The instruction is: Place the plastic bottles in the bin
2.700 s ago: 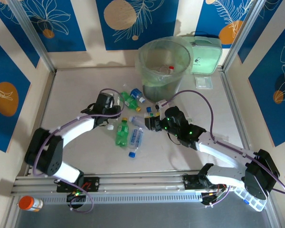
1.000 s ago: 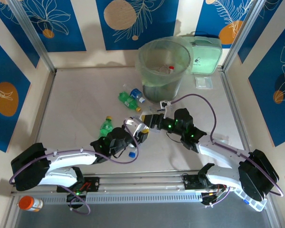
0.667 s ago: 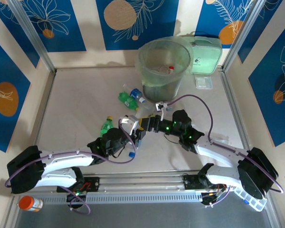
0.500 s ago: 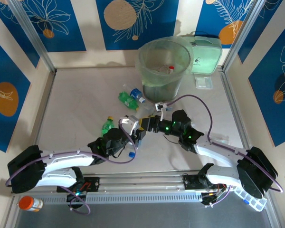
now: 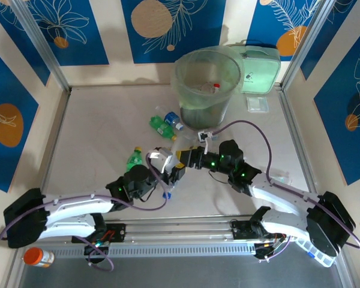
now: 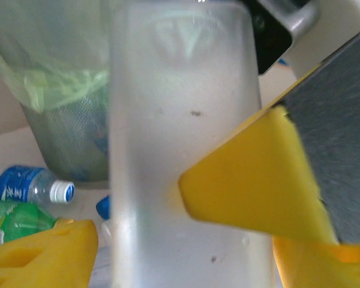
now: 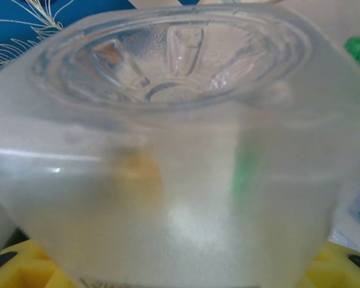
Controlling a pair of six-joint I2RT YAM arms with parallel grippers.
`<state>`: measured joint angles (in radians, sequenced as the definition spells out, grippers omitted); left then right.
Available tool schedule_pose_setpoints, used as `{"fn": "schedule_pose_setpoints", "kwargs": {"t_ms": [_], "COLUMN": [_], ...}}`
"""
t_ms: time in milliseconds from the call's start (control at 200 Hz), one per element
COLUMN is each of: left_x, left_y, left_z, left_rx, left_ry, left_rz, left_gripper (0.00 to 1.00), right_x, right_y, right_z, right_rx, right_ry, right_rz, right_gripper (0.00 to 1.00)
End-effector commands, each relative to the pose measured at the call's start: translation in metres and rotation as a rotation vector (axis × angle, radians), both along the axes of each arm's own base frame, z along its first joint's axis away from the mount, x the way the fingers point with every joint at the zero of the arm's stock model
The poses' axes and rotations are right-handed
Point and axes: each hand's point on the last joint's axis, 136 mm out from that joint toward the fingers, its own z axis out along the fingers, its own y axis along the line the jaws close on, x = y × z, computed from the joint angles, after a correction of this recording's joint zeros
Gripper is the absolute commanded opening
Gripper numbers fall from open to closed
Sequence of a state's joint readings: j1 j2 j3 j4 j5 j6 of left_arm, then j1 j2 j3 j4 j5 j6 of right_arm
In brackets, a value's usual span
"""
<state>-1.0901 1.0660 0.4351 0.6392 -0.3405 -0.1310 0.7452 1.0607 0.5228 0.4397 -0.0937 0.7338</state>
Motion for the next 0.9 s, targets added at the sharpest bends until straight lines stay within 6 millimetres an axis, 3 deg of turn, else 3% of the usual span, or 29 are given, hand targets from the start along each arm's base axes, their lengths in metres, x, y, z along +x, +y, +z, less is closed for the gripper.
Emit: {"fn": "schedule_pose_setpoints", "kwargs": {"t_ms": [0, 165, 300, 395, 450, 550, 700, 895], "left_x": [-0.018, -0.031, -0.018, -0.007, -0.006, -0.008, -0.009, -0.009], "left_y": [0.007, 0.036, 0.098, 0.148, 0.164, 0.164, 0.151, 0.142], "left_z": [0.036, 0.058, 0.067, 0.059, 0.056, 0.058, 0.057, 0.053], "left_rx": [-0.108, -0.209, -0.315, -0.378, -0.401, -0.421, -0.415, -0.406], "left_ry": [-0.093, -0.148, -0.155, -0.106, -0.094, -0.088, -0.073, -0.061], "left_rz": [-0.068, -0.052, 0.194, 0.427, 0.496, 0.471, 0.415, 0.387], "left_gripper": [0.76, 0.75, 0.74, 0.73, 0.73, 0.74, 0.74, 0.75], "right_x": [0.002, -0.005, -0.005, 0.001, 0.006, 0.021, 0.054, 0.111], "right_y": [-0.007, -0.009, -0.017, -0.025, -0.029, -0.038, -0.059, -0.09], "right_z": [0.01, 0.027, 0.053, 0.071, 0.082, 0.107, 0.16, 0.227], "right_rx": [-0.051, -0.172, -0.233, -0.284, -0.323, -0.405, -0.468, -0.463], "right_ry": [-0.069, -0.227, -0.29, -0.311, -0.336, -0.401, -0.471, -0.535], "right_rz": [-0.043, -0.071, -0.112, -0.159, -0.19, -0.258, -0.375, -0.524], "right_gripper": [0.45, 0.44, 0.41, 0.4, 0.4, 0.4, 0.39, 0.39]}}
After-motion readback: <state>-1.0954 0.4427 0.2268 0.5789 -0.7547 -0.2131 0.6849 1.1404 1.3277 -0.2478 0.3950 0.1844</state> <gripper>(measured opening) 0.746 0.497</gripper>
